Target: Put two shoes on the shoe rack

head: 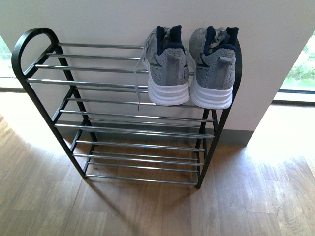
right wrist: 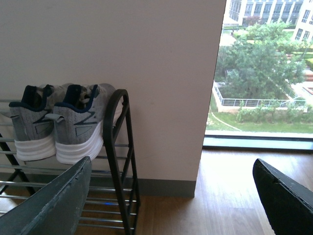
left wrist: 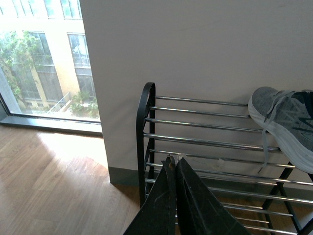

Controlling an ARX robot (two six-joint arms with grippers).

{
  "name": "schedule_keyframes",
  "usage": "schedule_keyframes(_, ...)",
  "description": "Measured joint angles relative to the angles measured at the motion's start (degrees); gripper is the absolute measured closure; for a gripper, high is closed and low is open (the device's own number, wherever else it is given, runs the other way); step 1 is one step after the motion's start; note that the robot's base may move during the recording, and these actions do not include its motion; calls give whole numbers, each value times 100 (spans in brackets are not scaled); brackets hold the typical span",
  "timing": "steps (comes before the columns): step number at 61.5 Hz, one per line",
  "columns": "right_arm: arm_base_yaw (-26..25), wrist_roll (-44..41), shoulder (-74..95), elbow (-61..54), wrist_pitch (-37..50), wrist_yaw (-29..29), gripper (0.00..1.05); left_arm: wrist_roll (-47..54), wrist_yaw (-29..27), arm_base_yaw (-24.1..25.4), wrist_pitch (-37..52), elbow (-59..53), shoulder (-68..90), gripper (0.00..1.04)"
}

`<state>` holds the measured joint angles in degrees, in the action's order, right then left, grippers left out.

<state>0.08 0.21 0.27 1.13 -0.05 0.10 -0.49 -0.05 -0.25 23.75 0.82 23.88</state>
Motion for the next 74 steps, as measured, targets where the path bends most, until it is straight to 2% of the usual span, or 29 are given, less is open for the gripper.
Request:
schedule_keyframes(19,0,0,0,0,0,-2,9,0,0,0,-841,-2,-859,104)
schedule_keyframes(42,0,0,0,0,0,0,9,0,0,0,-1388,0,-1412,104)
schedule_keyframes(49,0,0,0,0,0,0,9,2,2,0,-2312,0,-2173,104)
schedule_keyframes(65,0,0,0,0,0,0,9,2,4,4,-2376,0,-2299,104)
schedule_keyframes(67,0,0,2,0,0,2,9,0,4,4,-2376,0,-2299,101)
schedule_keyframes(74,0,0,0,0,0,-2,9,2,2,4,-2376,0,-2299,80)
